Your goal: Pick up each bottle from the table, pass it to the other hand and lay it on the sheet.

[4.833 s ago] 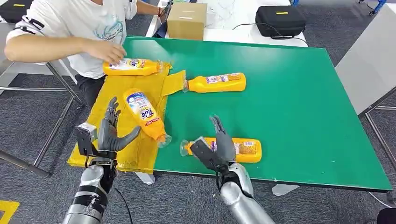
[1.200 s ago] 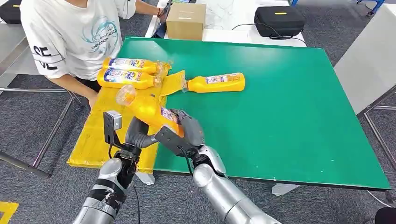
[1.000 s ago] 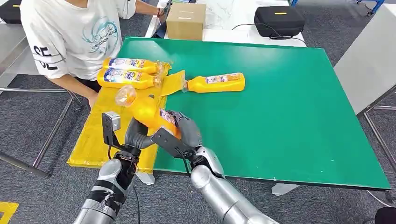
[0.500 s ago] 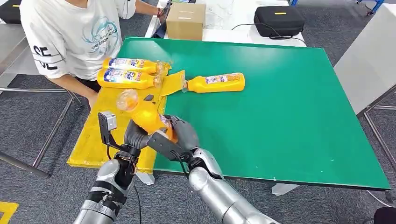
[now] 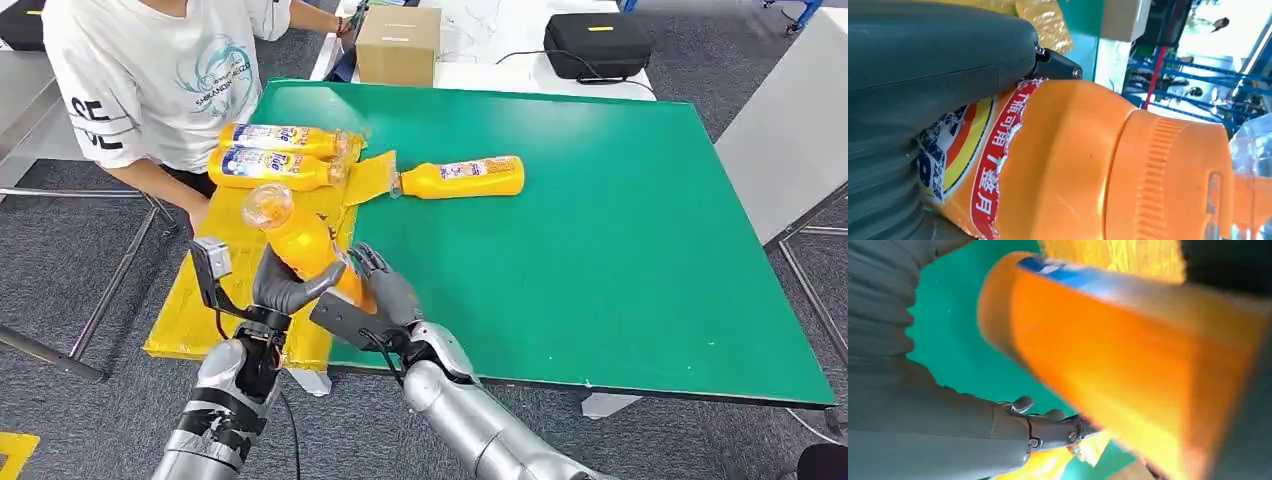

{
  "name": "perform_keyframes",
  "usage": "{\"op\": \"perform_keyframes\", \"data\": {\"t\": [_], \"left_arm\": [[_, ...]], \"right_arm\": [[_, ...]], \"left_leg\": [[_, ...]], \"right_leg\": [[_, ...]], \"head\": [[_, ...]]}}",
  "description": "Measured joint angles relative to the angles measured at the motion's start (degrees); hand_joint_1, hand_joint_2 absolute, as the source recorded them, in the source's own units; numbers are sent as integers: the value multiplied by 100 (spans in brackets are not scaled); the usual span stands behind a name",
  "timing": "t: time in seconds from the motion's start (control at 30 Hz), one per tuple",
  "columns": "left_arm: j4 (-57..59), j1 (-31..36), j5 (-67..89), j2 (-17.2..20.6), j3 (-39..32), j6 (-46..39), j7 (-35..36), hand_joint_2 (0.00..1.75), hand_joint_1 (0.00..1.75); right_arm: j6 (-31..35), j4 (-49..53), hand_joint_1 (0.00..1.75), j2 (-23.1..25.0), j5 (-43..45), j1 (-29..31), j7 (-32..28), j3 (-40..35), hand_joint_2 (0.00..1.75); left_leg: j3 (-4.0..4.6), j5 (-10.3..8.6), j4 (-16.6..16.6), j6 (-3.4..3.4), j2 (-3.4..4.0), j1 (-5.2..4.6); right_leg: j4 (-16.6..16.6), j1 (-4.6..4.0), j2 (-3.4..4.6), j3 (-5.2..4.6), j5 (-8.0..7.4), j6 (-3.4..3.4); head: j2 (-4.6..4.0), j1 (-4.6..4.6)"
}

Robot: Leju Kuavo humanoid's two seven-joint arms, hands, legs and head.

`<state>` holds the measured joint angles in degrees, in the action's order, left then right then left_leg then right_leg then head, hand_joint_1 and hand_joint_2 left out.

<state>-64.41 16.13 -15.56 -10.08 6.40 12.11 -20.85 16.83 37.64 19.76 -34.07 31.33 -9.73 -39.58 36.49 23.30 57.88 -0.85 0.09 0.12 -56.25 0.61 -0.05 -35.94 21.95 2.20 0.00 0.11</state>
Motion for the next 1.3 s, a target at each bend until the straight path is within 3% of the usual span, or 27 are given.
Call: {"op": "perform_keyframes", "data": {"t": [0.43,0.6,0.83,1.0,1.3], "left_arm": [[-114,-47,37,41,-116,-81,-13,175,175],[-159,-45,604,103,-151,-484,-149,175,175],[216,408,2966,530,-53,-1621,-362,175,175],[710,856,4366,837,57,-1983,-435,175,175],[1673,1499,6510,1355,444,-2761,197,175,175]], "right_arm": [[125,11,0,-46,122,-1,-50,120,175],[260,186,0,-94,304,-53,-203,321,175],[396,891,0,-214,588,-289,-470,688,175],[378,1426,0,-295,774,-505,-590,879,175],[280,2374,0,-415,1261,-1006,-772,1143,175]], "left_leg": [[0,0,0,0,0,0],[0,0,0,0,0,0],[0,-2,0,-1,0,0],[0,-4,0,-1,1,1],[1,-3,0,-1,1,0]], "right_leg": [[0,0,0,0,0,0],[0,0,0,-1,0,0],[-1,0,0,-3,-2,1],[-2,0,1,-4,-3,1],[-1,0,1,-4,-1,0]], "head": [[0,2],[0,0],[0,0],[0,0],[0,2]]}}
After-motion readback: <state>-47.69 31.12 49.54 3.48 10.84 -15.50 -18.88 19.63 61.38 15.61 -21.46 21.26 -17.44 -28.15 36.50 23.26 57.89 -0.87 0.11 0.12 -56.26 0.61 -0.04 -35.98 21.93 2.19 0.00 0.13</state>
